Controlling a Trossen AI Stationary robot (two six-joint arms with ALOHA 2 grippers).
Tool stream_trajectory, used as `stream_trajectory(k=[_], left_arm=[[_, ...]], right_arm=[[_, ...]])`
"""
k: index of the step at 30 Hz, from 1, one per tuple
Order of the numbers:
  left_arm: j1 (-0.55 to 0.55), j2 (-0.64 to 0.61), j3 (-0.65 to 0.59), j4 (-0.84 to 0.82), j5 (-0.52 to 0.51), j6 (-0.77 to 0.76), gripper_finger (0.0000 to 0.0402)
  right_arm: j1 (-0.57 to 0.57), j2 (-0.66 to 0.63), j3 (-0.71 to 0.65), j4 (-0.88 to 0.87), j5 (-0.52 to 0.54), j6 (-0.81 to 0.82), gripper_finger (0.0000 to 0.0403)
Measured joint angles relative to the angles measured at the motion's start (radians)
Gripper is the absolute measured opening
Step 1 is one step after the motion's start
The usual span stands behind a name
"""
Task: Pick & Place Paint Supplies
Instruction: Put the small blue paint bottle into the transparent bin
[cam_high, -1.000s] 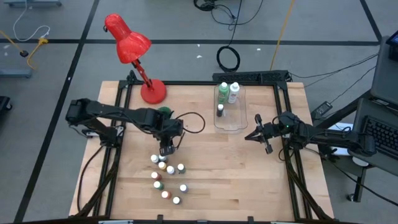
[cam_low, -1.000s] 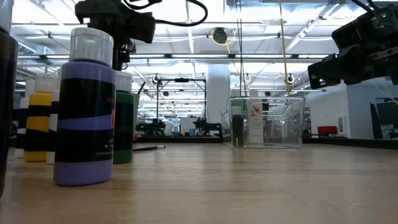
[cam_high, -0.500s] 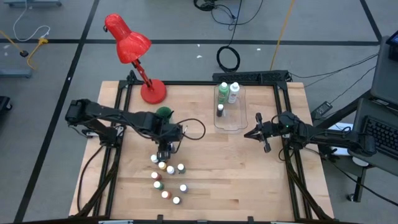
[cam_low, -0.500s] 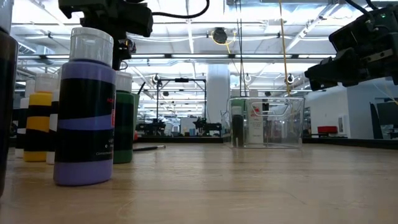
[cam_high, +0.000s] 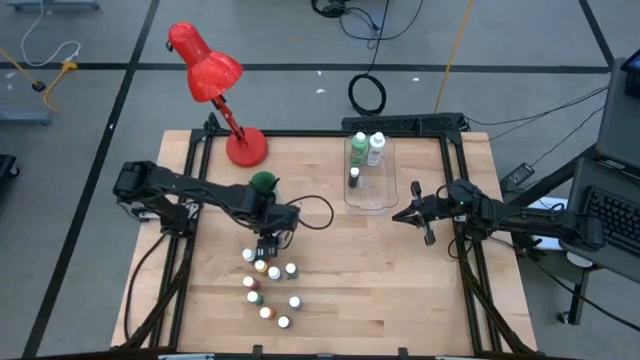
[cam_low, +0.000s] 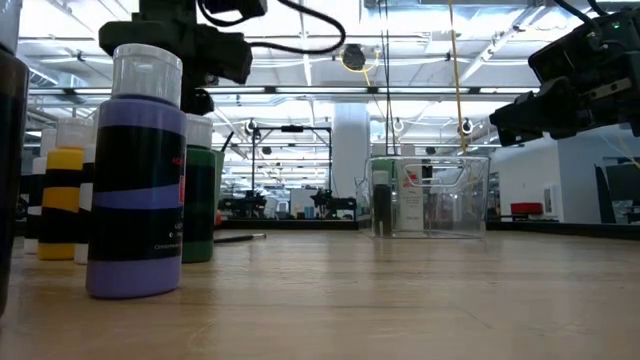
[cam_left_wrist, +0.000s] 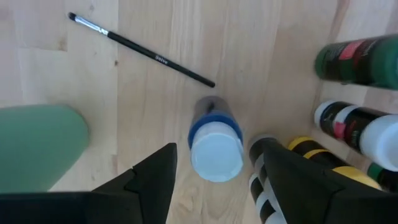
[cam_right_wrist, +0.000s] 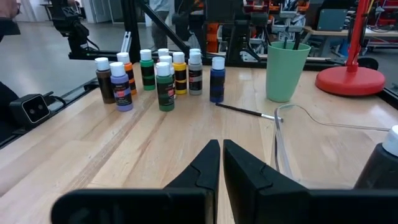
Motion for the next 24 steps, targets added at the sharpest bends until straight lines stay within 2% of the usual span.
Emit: stream_trajectory(k=[19, 24], left_arm=[[0.021, 0.01, 0.0, -0.002, 0.0, 0.02, 0.0243], [0.02, 0.01, 0.0, 0.006, 0.0, 0.022, 0.0215]], right_arm=[[0.0, 0.003, 0.0, 0.0, 0.0, -0.001, 0.0016], [0.0, 0.004, 0.0, -0.001, 0.0, -0.008, 0.0016]])
